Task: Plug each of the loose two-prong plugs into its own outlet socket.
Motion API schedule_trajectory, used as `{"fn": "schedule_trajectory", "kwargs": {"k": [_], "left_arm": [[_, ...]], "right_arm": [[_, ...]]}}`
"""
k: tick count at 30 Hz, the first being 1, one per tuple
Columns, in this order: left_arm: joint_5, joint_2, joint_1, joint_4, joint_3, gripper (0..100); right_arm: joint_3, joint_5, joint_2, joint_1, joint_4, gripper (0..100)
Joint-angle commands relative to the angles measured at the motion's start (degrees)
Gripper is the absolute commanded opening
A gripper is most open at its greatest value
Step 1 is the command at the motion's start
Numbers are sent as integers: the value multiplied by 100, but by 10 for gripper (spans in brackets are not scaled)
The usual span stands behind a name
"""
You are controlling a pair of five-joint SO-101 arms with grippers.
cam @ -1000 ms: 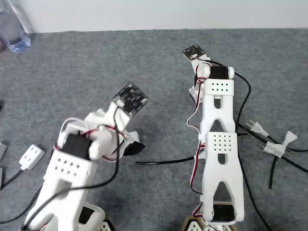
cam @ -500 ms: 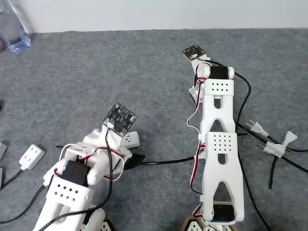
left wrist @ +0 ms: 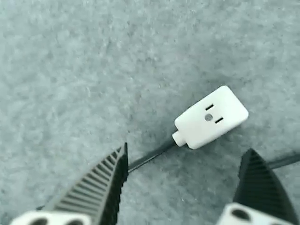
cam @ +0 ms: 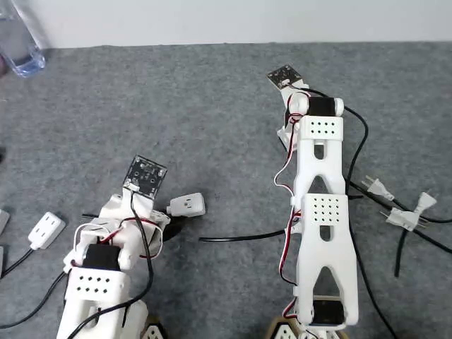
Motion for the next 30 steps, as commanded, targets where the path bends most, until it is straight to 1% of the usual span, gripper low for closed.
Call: {"fn": "schedule_trajectory", "kwargs": {"k": [1, 4, 8, 14, 19, 22, 24, 30], "left_arm": [[-176, -35, 53, -185, -31, 356], [-369, -35, 273, -185, -22, 356], [-677, -35, 554, 44, -48, 356], [-2004, -35, 642, 220, -66, 356], [-3499, -35, 642, 914, -435, 356], [-4044, -35, 642, 1345, -927, 356], [-4132, -26, 651, 1468, -1218, 356], [-4220, 105, 651, 1459, -1666, 356]], "right_arm": [[-176, 44, 13, 136, -145, 223], [-176, 44, 13, 136, -145, 223], [-176, 44, 13, 136, -145, 223], [-176, 44, 13, 136, -145, 223], [-176, 44, 13, 136, -154, 223], [-176, 44, 13, 136, -154, 223], [-176, 44, 13, 136, -154, 223], [-176, 44, 13, 136, -163, 223]]}}
